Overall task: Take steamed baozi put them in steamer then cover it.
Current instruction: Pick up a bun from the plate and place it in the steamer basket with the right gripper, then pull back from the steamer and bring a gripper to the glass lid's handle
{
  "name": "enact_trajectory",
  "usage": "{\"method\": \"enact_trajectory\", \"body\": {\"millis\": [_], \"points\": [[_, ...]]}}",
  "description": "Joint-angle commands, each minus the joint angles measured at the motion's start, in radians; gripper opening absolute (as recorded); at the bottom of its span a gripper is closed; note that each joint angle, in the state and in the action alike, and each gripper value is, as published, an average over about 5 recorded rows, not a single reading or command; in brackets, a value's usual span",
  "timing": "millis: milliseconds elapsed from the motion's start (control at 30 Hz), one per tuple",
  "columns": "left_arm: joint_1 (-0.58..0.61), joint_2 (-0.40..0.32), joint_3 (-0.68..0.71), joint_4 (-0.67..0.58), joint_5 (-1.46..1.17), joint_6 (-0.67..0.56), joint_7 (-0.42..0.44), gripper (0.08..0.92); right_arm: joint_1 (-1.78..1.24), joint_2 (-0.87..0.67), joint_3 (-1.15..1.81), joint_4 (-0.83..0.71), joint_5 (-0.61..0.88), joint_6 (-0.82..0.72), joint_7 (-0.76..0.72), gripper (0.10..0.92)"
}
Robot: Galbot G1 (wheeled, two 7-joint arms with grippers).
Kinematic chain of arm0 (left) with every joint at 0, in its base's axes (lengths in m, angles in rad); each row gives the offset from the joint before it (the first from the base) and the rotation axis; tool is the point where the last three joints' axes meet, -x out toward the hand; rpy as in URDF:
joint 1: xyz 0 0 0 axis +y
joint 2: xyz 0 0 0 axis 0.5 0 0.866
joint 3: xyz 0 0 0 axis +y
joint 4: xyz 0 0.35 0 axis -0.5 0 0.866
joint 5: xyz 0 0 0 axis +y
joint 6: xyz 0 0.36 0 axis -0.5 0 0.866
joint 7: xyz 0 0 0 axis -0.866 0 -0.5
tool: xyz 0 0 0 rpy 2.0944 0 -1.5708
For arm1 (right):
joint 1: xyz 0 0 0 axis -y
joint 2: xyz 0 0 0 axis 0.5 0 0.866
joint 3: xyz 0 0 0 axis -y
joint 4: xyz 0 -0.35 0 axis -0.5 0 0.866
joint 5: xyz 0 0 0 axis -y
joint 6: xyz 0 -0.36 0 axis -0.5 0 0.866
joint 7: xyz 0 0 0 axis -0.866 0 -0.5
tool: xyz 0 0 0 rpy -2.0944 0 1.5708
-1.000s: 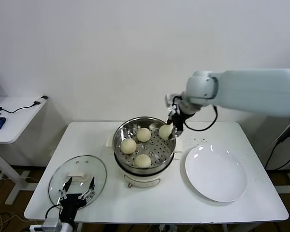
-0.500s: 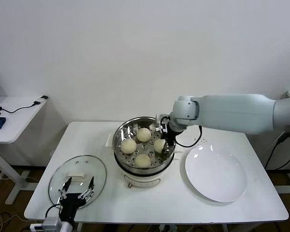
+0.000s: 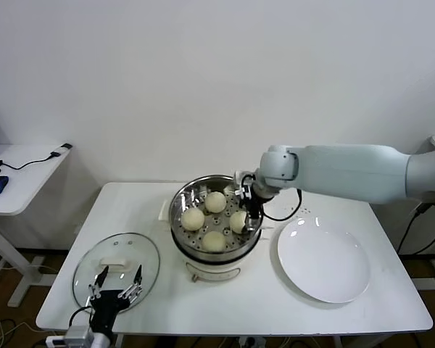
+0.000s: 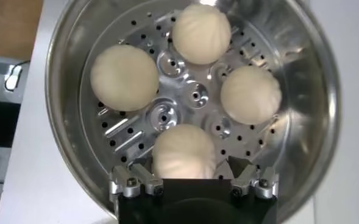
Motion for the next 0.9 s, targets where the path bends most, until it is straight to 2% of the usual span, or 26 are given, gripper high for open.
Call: {"method": "enact_trajectory", "body": {"millis": [33,167,333,467,633,733,900], "points": [[0.003,-0.002,0.002,-0.005,0.002,0.002,0.001,0.823,0.138,-0.065,-0.004,-0.007,0.074,0.139,-0.171,0.822],[0.005,-0.003,0.004,-0.010,0.002,0.002,0.001,0.823,0.129,-0.178,0.091,0.002,0.161,0.163,-0.101,0.823],[0.003,0.001,0.006,-0.014,0.000,0.000,0.002,0.823,-0.083,-0.370,0.375,0.042,0.162,0.179,0.199,0.823],[-0.004,0.005,0.002,-0.013,-0.018,-0.010,0.000,0.823,-0.398,-0.502,0.737,0.082,0.131,0.182,0.461,0.823],[-0.018,0.017,-0.013,-0.006,-0.045,-0.053,-0.003,0.823,-0.962,-0.591,1.310,0.165,0.053,0.225,0.672,0.823],[-0.031,0.027,-0.027,0.004,-0.044,-0.070,-0.002,0.823,-1.348,-0.582,1.672,0.222,-0.039,0.264,0.727,0.823],[-0.054,0.042,-0.052,0.022,-0.028,-0.089,0.001,0.823,-1.853,-0.469,2.149,0.274,-0.242,0.361,0.687,0.823]]}}
